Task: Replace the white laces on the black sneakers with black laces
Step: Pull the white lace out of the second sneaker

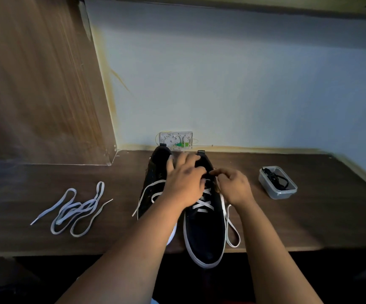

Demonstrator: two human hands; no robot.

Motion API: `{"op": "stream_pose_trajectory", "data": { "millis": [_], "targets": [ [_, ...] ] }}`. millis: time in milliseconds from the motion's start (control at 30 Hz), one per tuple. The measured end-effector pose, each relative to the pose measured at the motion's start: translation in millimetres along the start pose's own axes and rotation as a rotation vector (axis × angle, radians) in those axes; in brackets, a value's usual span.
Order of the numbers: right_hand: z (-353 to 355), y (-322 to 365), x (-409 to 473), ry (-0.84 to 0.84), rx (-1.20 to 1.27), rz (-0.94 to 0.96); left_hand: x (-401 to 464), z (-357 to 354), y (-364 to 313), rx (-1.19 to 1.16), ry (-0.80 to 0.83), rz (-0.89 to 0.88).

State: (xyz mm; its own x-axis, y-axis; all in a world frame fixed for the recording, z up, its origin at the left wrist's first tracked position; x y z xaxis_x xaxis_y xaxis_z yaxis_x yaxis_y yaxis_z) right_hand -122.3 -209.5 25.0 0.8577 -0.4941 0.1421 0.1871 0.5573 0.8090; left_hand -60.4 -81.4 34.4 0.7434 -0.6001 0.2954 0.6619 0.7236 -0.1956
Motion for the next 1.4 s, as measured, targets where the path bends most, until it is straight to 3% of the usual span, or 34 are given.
{"op": "stream_pose_trajectory", "data": {
  "millis": [100, 167, 200, 300, 333, 400, 467, 500, 533, 567, 600, 700, 800, 867, 967, 1000, 1033, 1067, 1100, 1167, 1233, 1333, 1400],
  "targets": [
    [1, -8, -1, -0.079, 0.206, -0.113, 4, -20, -12, 0.002, 0.102, -0.026],
    [1, -11, -1, -0.11, 0.218, -0.101, 8, -27, -12, -0.135, 0.139, 0.07],
    [1, -13, -1, -0.129, 0.212, -0.087, 10, -24, -11, -0.326, 0.126, 0.173],
    [0, -19, 0, -0.147, 0.31, -0.131, 6, 3, -2, -1.511, 0.043, 0.703],
    [-1, -22, 1, -0.141, 0.358, -0.161, 4, 12, 5, -1.77, -0.058, 0.804],
    [-3, -26, 3, -0.126, 0.413, -0.204, 1, 22, 29, -1.957, -0.339, 0.944],
    [-4, -28, 4, -0.118, 0.459, -0.219, -5, 25, 50, -1.737, -0.476, 1.016],
    [-5, -30, 5, -0.118, 0.469, -0.224, -4, 22, 57, -1.415, -0.445, 0.993],
    [-5, -31, 5, -0.12, 0.476, -0.228, -4, 22, 60, -0.926, -0.363, 0.904],
    [-5, -33, 7, -0.12, 0.481, -0.231, -1, 20, 57, -0.484, -0.302, 0.746],
    [-6, -35, 7, -0.116, 0.486, -0.231, 3, 16, 48, -0.236, -0.28, 0.561],
    [-7, -38, 9, -0.098, 0.507, -0.224, 7, -2, 8, -0.156, -0.149, 0.11],
    [-8, -40, 7, -0.087, 0.536, -0.208, 6, -28, -12, -0.082, -0.058, -0.067],
    [-7, -43, 7, -0.099, 0.544, -0.215, 10, -25, -5, -0.35, -0.119, 0.082],
    [-8, -44, 8, -0.1, 0.555, -0.226, 10, 17, 18, -1.537, -0.272, 0.631],
    [-9, -44, 9, -0.097, 0.551, -0.227, 7, 29, 27, -1.819, -0.352, 0.736],
    [-9, -44, 9, -0.097, 0.547, -0.229, 3, 34, 40, -1.956, -0.415, 0.802],
    [-10, -44, 10, -0.1, 0.543, -0.23, 0, 37, 52, -1.938, -0.425, 0.85],
    [-10, -45, 11, -0.102, 0.539, -0.235, -3, 38, 63, -1.763, -0.372, 0.893],
    [-10, -46, 13, -0.096, 0.523, -0.245, -11, 31, 71, -1.02, -0.116, 0.858],
    [-10, -46, 14, -0.081, 0.528, -0.237, -7, 26, 59, -0.329, -0.041, 0.625],
    [-10, -34, 10, 0.0, 0.451, -0.147, 0, 29, 21, -0.077, -0.108, 0.337],
    [-8, -21, 6, 0.088, 0.156, -0.013, 2, 13, 6, 0.061, 0.087, 0.279]
  ]
}}
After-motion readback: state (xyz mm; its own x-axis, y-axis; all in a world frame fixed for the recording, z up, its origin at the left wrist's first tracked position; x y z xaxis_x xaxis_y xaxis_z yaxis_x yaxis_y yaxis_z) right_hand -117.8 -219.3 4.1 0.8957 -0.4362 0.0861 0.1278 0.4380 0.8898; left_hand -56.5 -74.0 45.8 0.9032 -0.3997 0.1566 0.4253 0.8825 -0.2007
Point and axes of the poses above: each hand's wrist, its own x-axis towards the middle knuckle, its own z-axis out of the back of the hand, y = z × x, the point moved 4 cm from there along x, towards the middle knuckle, and after that the axes turned 4 degrees about z, right-handed, at the moved point
